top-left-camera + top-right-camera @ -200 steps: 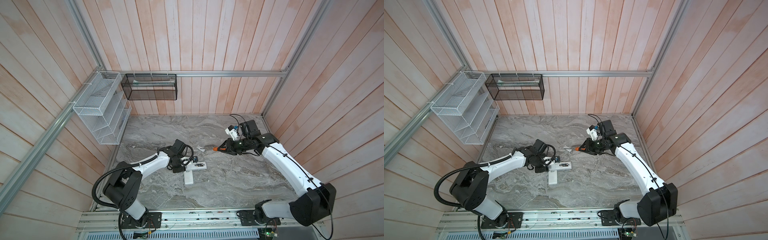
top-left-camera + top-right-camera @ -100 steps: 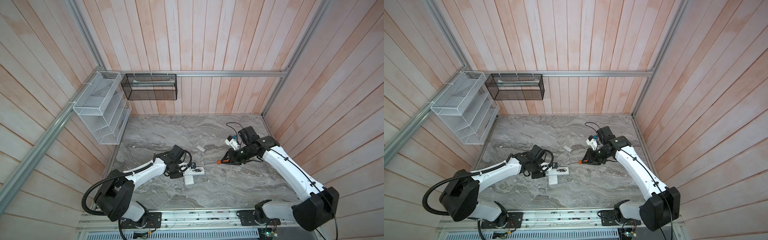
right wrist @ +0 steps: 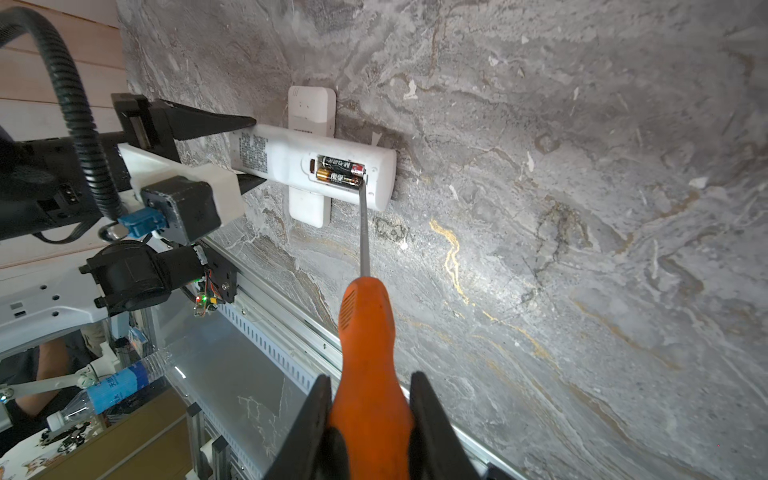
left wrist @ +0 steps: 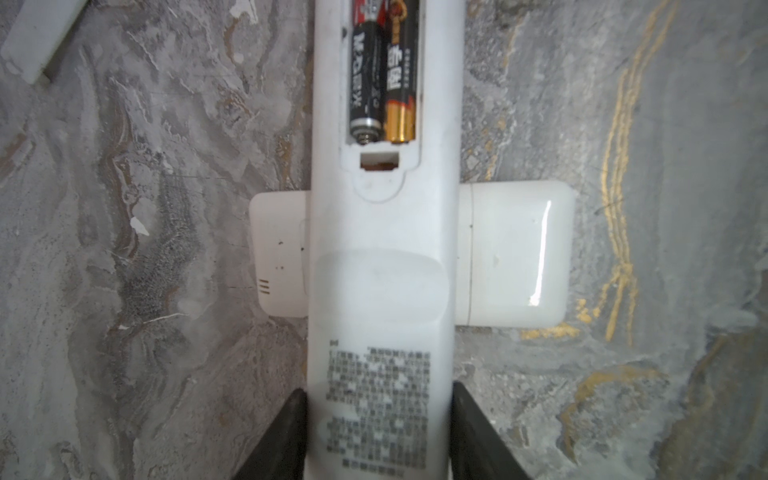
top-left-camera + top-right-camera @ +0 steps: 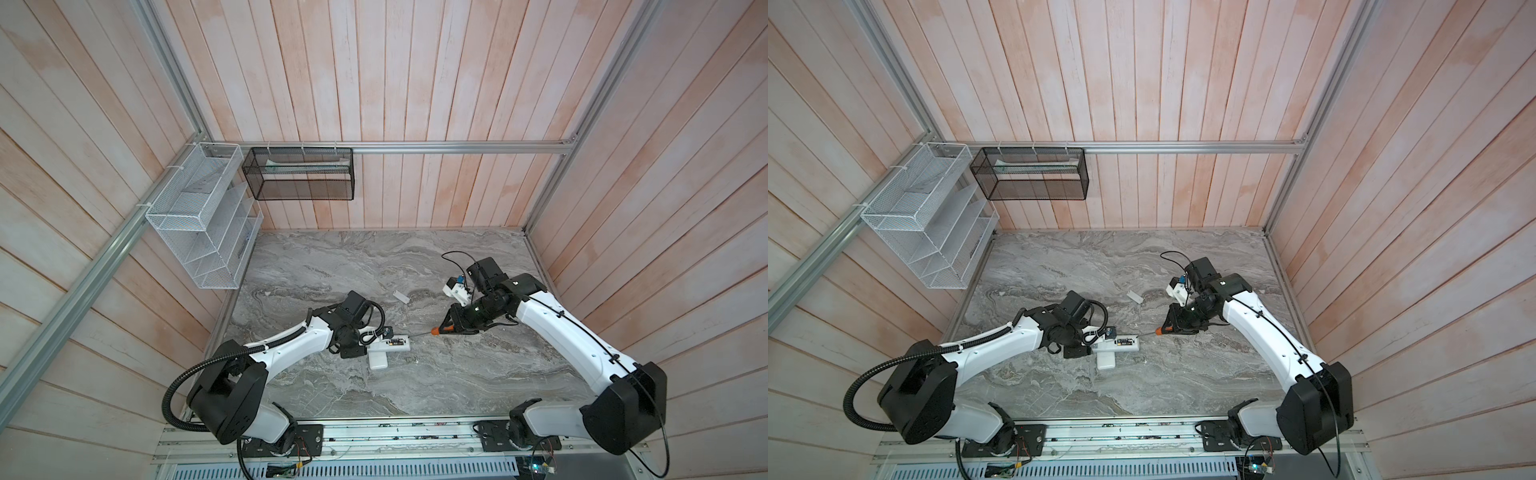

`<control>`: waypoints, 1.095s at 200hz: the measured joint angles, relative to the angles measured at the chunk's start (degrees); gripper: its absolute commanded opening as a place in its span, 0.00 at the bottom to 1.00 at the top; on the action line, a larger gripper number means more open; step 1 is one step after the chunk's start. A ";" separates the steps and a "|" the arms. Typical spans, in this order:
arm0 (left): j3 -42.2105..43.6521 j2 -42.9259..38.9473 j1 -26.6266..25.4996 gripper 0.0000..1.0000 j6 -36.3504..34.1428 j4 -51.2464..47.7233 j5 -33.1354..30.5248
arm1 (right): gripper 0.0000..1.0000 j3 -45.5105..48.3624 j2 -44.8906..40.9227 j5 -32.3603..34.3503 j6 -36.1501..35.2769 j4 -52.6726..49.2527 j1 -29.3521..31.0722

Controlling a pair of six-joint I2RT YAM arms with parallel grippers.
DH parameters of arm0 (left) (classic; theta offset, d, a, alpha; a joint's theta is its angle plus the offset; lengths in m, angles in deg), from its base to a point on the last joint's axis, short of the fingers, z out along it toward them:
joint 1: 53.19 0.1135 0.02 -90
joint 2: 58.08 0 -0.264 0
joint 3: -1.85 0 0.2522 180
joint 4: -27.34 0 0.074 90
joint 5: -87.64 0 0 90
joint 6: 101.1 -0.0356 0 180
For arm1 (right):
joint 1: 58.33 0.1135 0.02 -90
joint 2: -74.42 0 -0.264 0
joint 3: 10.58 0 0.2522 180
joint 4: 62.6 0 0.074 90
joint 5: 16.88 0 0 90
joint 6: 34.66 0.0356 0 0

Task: Unload the batteries from the remote control
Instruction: 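Move the screwdriver tip into the battery compartment with the right gripper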

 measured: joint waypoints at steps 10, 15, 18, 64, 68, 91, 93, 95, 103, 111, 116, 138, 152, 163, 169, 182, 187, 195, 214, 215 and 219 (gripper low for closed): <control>0.00 0.00 -0.09 0.14 0.00 0.00 -0.02 | 0.02 0.00 0.17 0.24 -0.72 0.79 0.66; 0.00 0.00 -0.09 0.14 -0.02 0.02 0.00 | 0.02 0.02 0.33 0.39 -1.01 1.18 1.05; 0.00 0.00 -0.09 0.14 -0.02 0.02 0.00 | 0.02 0.04 0.39 0.46 -1.11 1.38 1.25; 1.14 0.00 -0.20 0.13 -0.04 0.68 0.00 | 0.02 1.11 0.98 2.67 -4.11 2.84 3.54; 1.22 0.00 -0.20 0.13 -0.07 0.83 -0.02 | 0.02 1.11 0.98 3.02 -4.37 2.89 3.80; 1.77 -0.13 -0.20 0.13 -0.11 1.46 -0.02 | 0.01 1.11 1.20 5.60 -5.86 2.95 5.90; 1.77 -0.15 -0.20 0.12 -0.11 1.46 -0.02 | 0.01 1.11 1.20 5.79 -5.97 2.95 6.05; 1.77 -0.15 -0.20 0.12 -0.15 1.46 -0.04 | 0.01 1.14 1.22 6.01 -6.16 2.95 6.23; 1.77 -0.17 -0.20 0.12 -0.26 1.51 -0.02 | 0.01 1.18 1.33 6.78 -6.67 3.02 6.82; 1.77 -0.20 -0.20 0.12 -0.31 1.53 -0.04 | 0.01 1.20 1.36 7.30 -6.97 3.17 7.23; 1.77 -0.20 -0.20 0.12 -0.42 1.53 -0.02 | 0.01 1.22 1.36 7.56 -7.19 3.30 7.43; 1.75 -0.20 -0.20 0.11 -0.46 1.62 -0.02 | 0.00 1.25 1.55 8.22 -7.80 3.52 7.80; 1.70 -0.20 -0.20 0.11 -0.46 1.62 -0.02 | 0.00 1.25 1.70 8.44 -8.04 3.58 7.82; 1.68 -0.20 -0.20 0.11 -0.44 1.62 -0.02 | 0.00 1.25 1.77 8.50 -8.24 3.61 7.82; 1.68 -0.20 -0.20 0.11 -0.46 1.60 -0.02 | 0.00 1.25 1.81 8.50 -8.35 3.63 7.82; 1.60 -0.20 -0.20 0.11 -0.46 1.53 -0.02 | 0.00 1.25 1.88 8.48 -8.41 3.63 7.82; 1.57 -0.20 -0.20 0.11 -0.46 1.49 -0.02 | 0.00 1.27 1.90 8.46 -8.44 3.65 7.82; 1.57 -0.20 -0.20 0.11 -0.46 1.46 -0.02 | 0.00 1.27 1.90 8.46 -8.44 3.67 7.89; 1.49 -0.20 -0.20 0.10 -0.48 1.38 -0.04 | 0.00 1.29 1.90 8.50 -8.44 3.74 8.20; 1.46 -0.20 -0.20 0.10 -0.48 1.38 -0.04 | 0.00 1.29 1.90 8.50 -8.44 3.74 8.20; 1.44 -0.17 -0.20 0.10 -0.50 1.36 -0.04 | 0.00 1.31 1.90 8.50 -8.44 3.74 8.22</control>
